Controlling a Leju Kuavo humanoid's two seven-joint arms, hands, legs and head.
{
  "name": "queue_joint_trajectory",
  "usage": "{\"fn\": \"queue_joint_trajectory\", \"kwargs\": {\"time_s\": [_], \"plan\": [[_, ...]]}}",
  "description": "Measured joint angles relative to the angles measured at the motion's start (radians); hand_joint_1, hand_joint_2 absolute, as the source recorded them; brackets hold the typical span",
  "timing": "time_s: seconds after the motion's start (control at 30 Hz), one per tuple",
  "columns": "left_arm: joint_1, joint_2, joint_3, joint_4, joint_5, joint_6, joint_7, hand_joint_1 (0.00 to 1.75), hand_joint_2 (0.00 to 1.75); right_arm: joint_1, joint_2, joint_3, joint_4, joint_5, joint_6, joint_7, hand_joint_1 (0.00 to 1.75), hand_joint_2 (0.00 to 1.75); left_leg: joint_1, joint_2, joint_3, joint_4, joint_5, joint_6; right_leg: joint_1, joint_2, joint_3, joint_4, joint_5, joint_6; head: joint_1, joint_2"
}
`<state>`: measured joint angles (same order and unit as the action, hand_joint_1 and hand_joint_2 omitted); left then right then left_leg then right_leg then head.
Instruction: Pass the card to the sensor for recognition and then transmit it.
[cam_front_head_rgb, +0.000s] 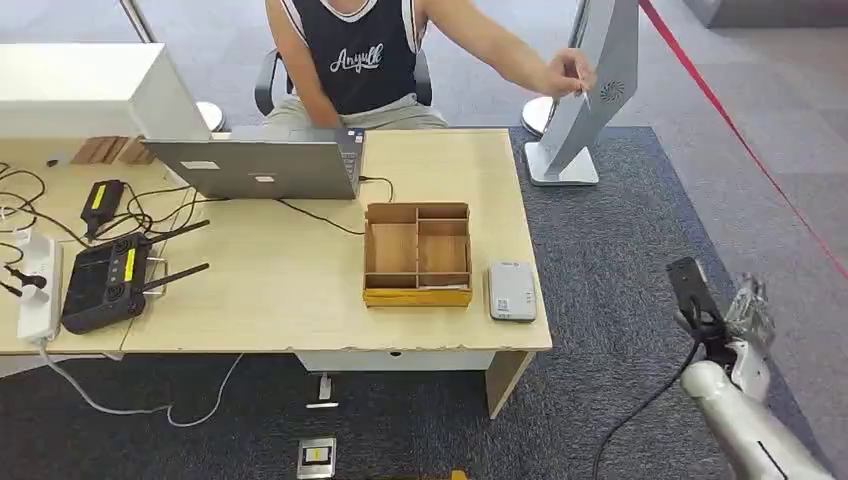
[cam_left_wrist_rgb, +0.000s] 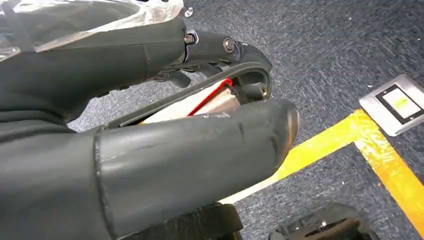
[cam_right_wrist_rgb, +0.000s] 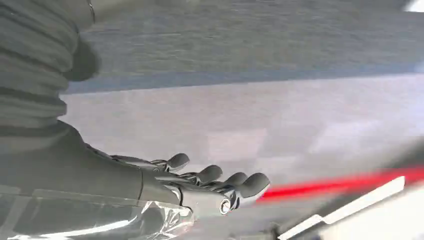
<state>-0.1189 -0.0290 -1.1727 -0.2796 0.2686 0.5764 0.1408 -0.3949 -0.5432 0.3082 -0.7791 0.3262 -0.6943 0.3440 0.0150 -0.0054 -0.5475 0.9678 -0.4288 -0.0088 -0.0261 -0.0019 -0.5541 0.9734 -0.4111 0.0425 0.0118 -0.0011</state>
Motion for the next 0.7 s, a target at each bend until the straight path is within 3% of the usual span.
{"fn": "queue_joint_trajectory", "kwargs": {"time_s": [0.17, 0.33, 0.47, 0.7], "plan": [[-0.002, 0.000, -0.005, 0.000, 0.004, 0.000, -0.008, 0.00, 0.00, -0.112, -0.008, -0.013, -0.138, 0.065, 0.005, -0.024, 0.00, 1.75, 0.000, 0.001, 0.000, 0.000, 0.001, 0.000, 0.000, 0.000, -0.002, 0.001, 0.000, 0.000, 0.000, 0.000], [-0.004, 0.000, -0.012, 0.000, -0.001, 0.001, -0.023, 0.00, 0.00, -0.232, 0.029, 0.018, -0.233, 0.128, 0.040, -0.089, 0.00, 1.75, 0.000, 0.000, 0.001, 0.000, 0.002, -0.001, 0.000, 0.000, -0.003, 0.002, 0.000, 0.000, 0.000, 0.000], [-0.007, 0.000, -0.024, 0.000, -0.024, -0.001, -0.028, 0.00, 0.00, -0.309, 0.067, 0.073, -0.244, 0.230, 0.068, -0.150, 0.00, 1.75, 0.000, -0.001, 0.000, 0.000, 0.002, -0.001, 0.000, 0.000, -0.003, 0.002, 0.000, 0.000, 0.000, 0.000], [-0.010, 0.002, -0.048, 0.000, -0.052, -0.009, -0.027, 0.00, 0.00, -0.391, 0.148, 0.177, -0.229, 0.343, 0.134, -0.191, 0.00, 1.75, 0.000, 0.000, -0.001, 0.000, 0.002, -0.001, 0.000, 0.000, -0.005, 0.002, 0.000, 0.000, 0.000, 0.000]]}}
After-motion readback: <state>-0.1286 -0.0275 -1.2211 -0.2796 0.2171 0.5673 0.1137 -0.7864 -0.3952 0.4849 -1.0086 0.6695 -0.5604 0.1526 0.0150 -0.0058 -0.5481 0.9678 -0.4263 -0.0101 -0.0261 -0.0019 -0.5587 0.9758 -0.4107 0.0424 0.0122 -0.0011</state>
